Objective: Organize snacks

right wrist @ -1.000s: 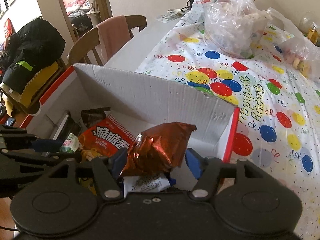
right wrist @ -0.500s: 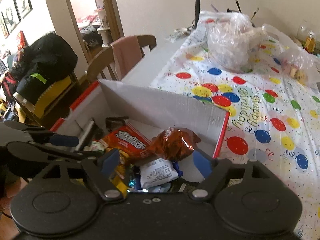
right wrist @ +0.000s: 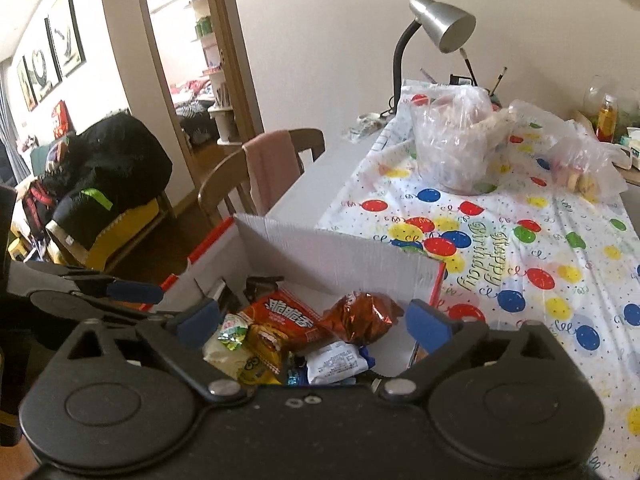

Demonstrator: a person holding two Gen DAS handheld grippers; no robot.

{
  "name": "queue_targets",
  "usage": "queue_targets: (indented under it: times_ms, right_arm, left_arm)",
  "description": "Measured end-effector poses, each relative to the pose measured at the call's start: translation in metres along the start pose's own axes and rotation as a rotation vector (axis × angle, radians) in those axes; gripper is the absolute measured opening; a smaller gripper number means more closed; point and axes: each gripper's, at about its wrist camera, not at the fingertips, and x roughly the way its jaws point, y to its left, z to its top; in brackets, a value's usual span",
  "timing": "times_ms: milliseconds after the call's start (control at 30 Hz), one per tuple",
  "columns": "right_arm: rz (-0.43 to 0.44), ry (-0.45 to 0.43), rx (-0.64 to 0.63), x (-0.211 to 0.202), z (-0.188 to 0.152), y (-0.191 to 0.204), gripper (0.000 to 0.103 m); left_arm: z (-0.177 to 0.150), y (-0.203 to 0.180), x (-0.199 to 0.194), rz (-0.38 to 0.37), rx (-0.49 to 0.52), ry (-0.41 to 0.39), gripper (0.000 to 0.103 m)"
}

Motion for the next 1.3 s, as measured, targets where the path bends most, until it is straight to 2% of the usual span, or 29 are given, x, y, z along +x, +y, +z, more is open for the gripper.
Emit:
queue_targets:
  times_ms: [400,500,567,933,1300]
  right_arm:
    - [-0.018,-0.069,0.071,-0.030,-0.009,-0.002,0.103]
    - [-0.014,-0.089,0.097,-0.037,-0.015,-0.002,0.103]
    - [-0.018,-0.097,0.098,-0.041,-0.019,-0.001,0.103]
    - [-0.042,-0.088,0.125,-0.057,-0.041,0.011,0.103]
    - [-0.080,-0.109,0.110,-0.064,-0.052,0.023,0.103]
  left_arm:
    - [-0.007,-0.012,-0.038,-0.028,0.009,-0.088,0.086]
    - [-0.010,-0.012,-0.044,-0.036,0.001,-0.100,0.092]
    - [-0.013,-0.013,-0.049,-0.048,-0.008,-0.108,0.100]
    - [-0.026,-0.018,-0.071,-0.013,-0.010,-0.148,0.101]
    - [-0.041,-0.020,-0.074,0.024,-0.027,-0.139,0.101]
